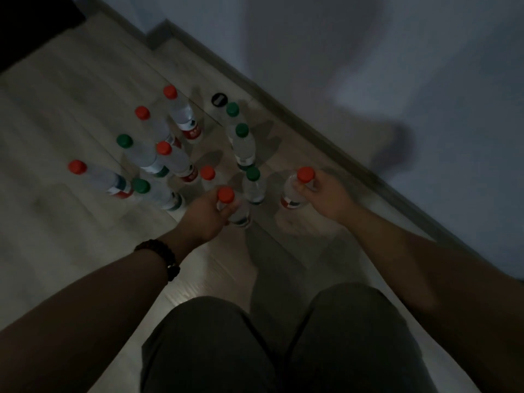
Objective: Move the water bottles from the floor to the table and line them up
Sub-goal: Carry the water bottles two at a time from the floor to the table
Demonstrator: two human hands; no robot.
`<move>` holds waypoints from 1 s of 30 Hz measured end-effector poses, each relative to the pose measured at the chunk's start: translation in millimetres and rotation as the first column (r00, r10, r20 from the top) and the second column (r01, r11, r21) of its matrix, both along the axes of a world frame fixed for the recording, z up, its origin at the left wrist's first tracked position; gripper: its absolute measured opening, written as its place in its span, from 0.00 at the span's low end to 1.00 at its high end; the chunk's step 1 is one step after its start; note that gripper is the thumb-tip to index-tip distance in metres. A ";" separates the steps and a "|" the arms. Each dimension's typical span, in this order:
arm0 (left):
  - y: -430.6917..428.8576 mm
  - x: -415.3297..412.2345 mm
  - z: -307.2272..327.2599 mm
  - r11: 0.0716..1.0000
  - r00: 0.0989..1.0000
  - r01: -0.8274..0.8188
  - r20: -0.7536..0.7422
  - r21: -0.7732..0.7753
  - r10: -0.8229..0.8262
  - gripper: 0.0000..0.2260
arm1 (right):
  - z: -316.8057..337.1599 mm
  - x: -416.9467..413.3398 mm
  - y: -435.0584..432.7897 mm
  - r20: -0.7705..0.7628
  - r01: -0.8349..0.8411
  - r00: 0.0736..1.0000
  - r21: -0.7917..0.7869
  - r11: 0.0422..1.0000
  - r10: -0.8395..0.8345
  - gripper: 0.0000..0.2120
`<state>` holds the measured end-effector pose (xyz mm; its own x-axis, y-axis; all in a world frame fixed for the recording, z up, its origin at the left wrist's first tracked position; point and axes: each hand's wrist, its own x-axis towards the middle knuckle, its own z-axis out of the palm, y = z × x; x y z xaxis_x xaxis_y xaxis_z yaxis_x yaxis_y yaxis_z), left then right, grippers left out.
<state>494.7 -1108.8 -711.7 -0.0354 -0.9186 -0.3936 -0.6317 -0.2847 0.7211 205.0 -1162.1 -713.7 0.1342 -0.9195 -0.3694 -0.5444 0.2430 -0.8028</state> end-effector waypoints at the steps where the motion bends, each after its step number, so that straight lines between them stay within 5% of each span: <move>1: 4.2 -0.6 18.6 1.000 1.000 -0.015 -0.005 -0.001 0.015 0.11 | 19.5 0.1 5.9 0.012 0.024 1.000 -0.005 1.000 -0.024 0.17; 7: 41.7 -2.9 198.7 0.999 1.000 0.004 -0.003 -0.048 -0.004 0.09 | 198.8 -1.1 48.0 0.007 0.094 0.996 -0.078 0.992 -0.094 0.09; 12: 68.7 -3.0 380.9 0.997 0.997 0.075 0.020 -0.037 -0.074 0.10 | 388.2 -1.5 82.7 -0.006 0.083 0.996 -0.098 0.992 -0.084 0.18; 18: 97.1 -5.6 580.8 0.993 0.995 0.092 0.030 -0.068 -0.091 0.13 | 582.1 -4.0 121.4 0.142 0.140 0.982 -0.106 0.984 -0.125 0.06; 24: 118.3 -9.9 727.8 0.918 0.971 0.168 0.220 -0.359 -0.091 0.23 | 721.8 -11.2 149.6 0.178 0.148 0.979 -0.274 0.950 -0.101 0.06; 30: 122.5 -39.3 793.2 0.894 0.978 -0.016 -0.194 -0.447 -0.079 0.15 | 790.8 -14.9 175.5 0.337 0.308 0.927 -0.431 0.849 -0.165 0.11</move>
